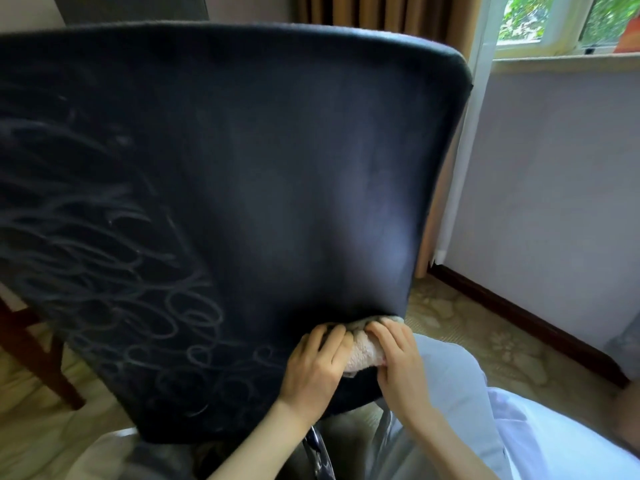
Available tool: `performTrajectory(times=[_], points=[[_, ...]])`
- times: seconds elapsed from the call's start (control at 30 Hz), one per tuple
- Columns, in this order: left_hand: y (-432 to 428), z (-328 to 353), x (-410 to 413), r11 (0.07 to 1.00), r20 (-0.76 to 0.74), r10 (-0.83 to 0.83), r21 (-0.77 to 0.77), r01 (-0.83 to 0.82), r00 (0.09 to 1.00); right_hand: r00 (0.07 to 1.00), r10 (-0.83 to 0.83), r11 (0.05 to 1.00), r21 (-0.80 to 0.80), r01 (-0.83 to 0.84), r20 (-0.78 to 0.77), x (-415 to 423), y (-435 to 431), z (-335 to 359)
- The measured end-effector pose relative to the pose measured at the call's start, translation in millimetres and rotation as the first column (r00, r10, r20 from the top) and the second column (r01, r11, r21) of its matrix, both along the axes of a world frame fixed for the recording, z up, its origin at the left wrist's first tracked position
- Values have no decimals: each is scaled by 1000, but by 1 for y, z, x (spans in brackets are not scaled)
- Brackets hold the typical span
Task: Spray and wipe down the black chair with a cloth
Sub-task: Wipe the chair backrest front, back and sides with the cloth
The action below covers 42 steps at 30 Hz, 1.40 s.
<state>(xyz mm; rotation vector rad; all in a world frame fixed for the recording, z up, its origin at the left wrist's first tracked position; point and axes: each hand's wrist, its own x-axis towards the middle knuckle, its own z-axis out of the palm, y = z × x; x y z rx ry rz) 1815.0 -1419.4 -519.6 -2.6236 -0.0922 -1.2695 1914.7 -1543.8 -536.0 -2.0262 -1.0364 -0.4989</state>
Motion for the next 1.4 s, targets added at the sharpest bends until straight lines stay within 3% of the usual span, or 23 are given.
performTrajectory(times=[0.07, 0.17, 0.33, 0.47, 0.6, 0.8, 0.97, 1.1, 1.23, 1.4], points=[[-4, 3, -4, 998, -37, -5, -62, 3, 999, 1000, -12, 1000, -15, 12, -16, -5, -4, 1], [-9, 41, -21, 992, 28, -27, -126, 31, 999, 999, -11, 996, 85, 7, 50, -20, -6, 35], [3, 159, -73, 999, 255, 36, -30, -29, 966, 952, 2, 968, 238, -79, 306, -57, 15, 162], [25, 218, -90, 992, 366, 102, 34, -123, 925, 915, -29, 947, 304, -103, 402, -75, 42, 222], [51, 191, -85, 991, 320, 113, 29, -129, 941, 919, -52, 959, 276, -63, 391, -75, 63, 201], [59, 90, -73, 998, 239, 54, 8, -58, 969, 970, -2, 988, 151, -36, 245, -65, 61, 97], [53, 17, -71, 998, 79, 68, -11, -67, 995, 995, 42, 998, 40, -45, 86, -65, 54, 16], [47, -12, -71, 995, -53, 71, -64, -74, 996, 995, 98, 993, -73, -97, 4, -65, 47, -10], [33, 8, -74, 991, -74, 59, -118, -67, 996, 992, 101, 994, -59, -97, 72, -63, 32, 4], [-3, 121, -63, 999, 174, 13, -34, -7, 985, 977, 27, 979, 190, -68, 213, -50, -2, 113]])
